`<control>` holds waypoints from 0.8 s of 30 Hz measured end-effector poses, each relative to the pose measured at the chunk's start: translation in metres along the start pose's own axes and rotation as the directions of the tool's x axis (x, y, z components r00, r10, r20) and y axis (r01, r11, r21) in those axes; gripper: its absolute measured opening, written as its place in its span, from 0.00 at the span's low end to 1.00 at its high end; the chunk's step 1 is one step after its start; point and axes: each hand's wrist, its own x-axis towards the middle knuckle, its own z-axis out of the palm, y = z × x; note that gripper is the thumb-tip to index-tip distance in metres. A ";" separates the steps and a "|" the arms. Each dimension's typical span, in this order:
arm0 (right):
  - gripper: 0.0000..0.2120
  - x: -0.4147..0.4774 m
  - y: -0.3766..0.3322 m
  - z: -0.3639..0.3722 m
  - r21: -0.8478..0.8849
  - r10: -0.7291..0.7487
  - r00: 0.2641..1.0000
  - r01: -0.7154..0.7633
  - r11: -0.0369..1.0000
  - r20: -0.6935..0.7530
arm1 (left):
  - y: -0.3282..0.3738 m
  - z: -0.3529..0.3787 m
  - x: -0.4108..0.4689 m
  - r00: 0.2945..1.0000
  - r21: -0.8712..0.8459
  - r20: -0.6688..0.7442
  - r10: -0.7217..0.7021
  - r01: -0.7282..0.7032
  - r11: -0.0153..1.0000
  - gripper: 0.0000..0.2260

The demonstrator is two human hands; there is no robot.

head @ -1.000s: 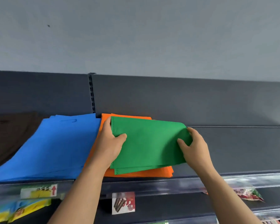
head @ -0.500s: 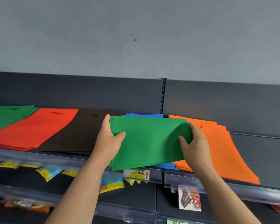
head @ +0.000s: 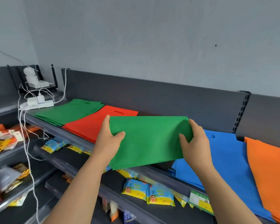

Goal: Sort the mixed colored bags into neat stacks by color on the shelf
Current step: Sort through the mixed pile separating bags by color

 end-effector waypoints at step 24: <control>0.27 0.161 -0.089 0.228 -0.019 -0.096 0.994 0.097 0.995 0.044 | -0.091 -0.110 0.243 0.993 -0.059 -0.116 -0.008 0.002 0.998 0.36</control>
